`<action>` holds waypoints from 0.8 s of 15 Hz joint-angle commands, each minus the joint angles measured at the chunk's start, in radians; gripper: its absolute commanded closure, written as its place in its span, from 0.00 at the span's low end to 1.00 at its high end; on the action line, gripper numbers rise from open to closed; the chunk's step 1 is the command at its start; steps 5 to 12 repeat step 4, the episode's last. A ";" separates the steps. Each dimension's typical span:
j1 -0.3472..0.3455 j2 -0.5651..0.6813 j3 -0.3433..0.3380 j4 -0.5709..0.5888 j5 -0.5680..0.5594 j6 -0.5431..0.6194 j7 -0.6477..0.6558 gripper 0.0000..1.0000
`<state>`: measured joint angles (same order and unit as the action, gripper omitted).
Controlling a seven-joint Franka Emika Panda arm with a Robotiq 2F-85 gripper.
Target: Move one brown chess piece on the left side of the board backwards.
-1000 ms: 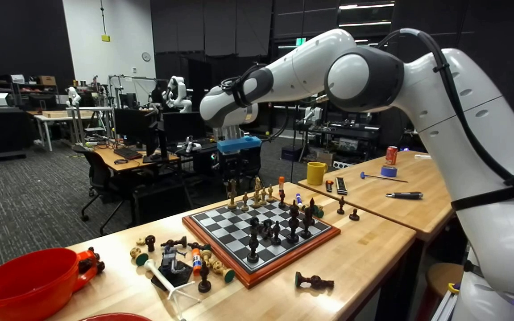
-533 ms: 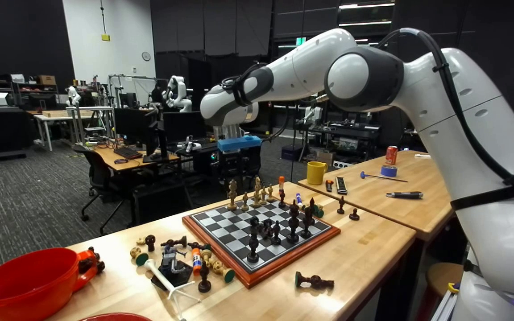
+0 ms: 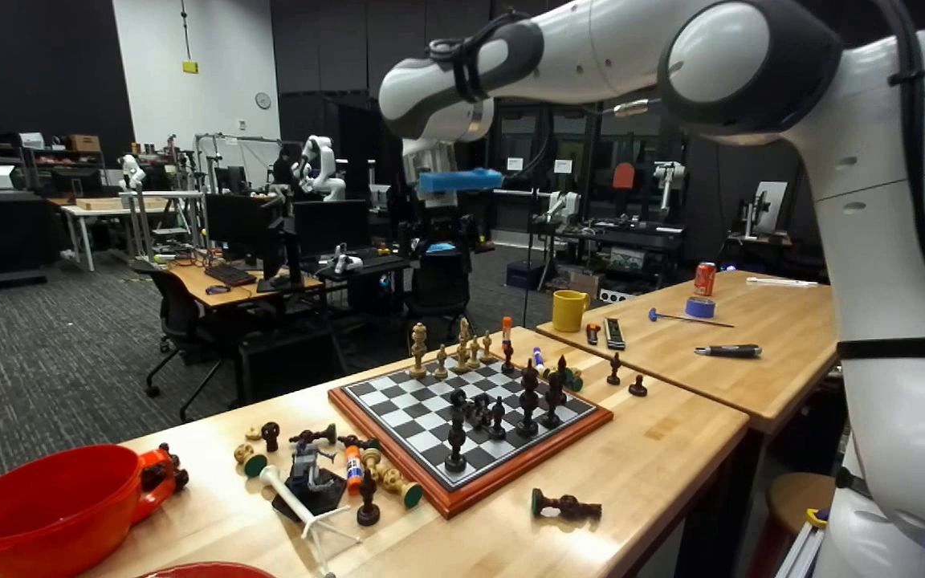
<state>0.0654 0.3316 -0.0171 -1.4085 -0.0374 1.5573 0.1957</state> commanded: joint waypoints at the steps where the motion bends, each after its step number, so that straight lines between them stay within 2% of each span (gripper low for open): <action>1: -0.007 -0.043 0.009 -0.014 -0.002 -0.052 -0.023 0.00; 3: -0.010 -0.077 0.009 -0.022 -0.002 -0.067 -0.029 0.00; 12: -0.010 -0.074 0.009 -0.023 -0.002 -0.066 -0.029 0.00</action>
